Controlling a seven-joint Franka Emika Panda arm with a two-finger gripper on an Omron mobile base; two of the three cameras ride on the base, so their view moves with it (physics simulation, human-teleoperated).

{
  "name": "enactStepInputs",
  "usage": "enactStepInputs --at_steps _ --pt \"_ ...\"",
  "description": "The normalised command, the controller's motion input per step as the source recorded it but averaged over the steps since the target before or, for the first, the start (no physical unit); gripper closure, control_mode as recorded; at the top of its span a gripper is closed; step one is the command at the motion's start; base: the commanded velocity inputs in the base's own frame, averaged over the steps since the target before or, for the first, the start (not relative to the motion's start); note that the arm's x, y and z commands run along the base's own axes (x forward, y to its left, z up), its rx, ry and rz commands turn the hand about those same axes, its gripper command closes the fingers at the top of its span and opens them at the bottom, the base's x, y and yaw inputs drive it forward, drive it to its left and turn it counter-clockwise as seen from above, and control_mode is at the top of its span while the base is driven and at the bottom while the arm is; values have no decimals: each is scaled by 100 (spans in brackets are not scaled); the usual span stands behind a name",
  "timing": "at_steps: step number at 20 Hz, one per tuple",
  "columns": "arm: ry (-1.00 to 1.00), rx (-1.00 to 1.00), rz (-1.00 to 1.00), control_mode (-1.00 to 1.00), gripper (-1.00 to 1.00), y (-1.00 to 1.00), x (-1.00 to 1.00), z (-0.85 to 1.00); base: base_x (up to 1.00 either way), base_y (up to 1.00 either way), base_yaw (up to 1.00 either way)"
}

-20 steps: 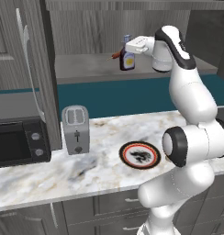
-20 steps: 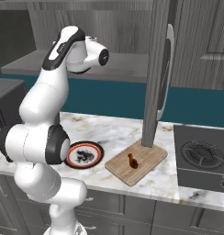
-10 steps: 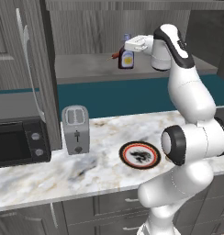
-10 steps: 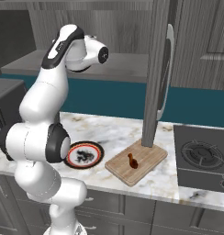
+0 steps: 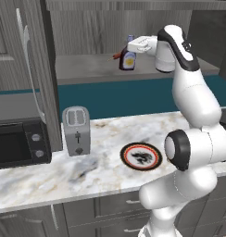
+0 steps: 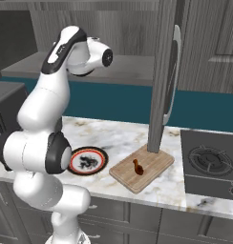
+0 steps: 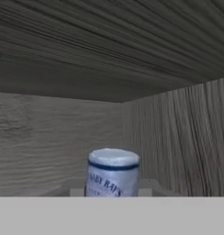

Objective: Pick the chicken drumstick from the plate and place it on the cutting board. Then pick the condiment bottle from the cabinet and place it next to the cutting board.

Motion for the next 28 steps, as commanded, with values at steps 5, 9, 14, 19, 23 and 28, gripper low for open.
enactStepInputs --at_steps 5,9,14,19,23,28 --pt "0 0 0 -100 100 0 -39 0 0 0 0" --pt "-2 0 0 -100 100 0 -44 0 0 0 0" --pt "-4 0 0 -100 100 1 -48 1 0 0 0" --pt "-4 -1 0 -100 100 0 -49 0 0 0 0" --pt "-3 -1 0 -100 100 0 -51 0 0 0 0" --pt "-1 -2 0 -100 100 0 -49 0 0 0 0"
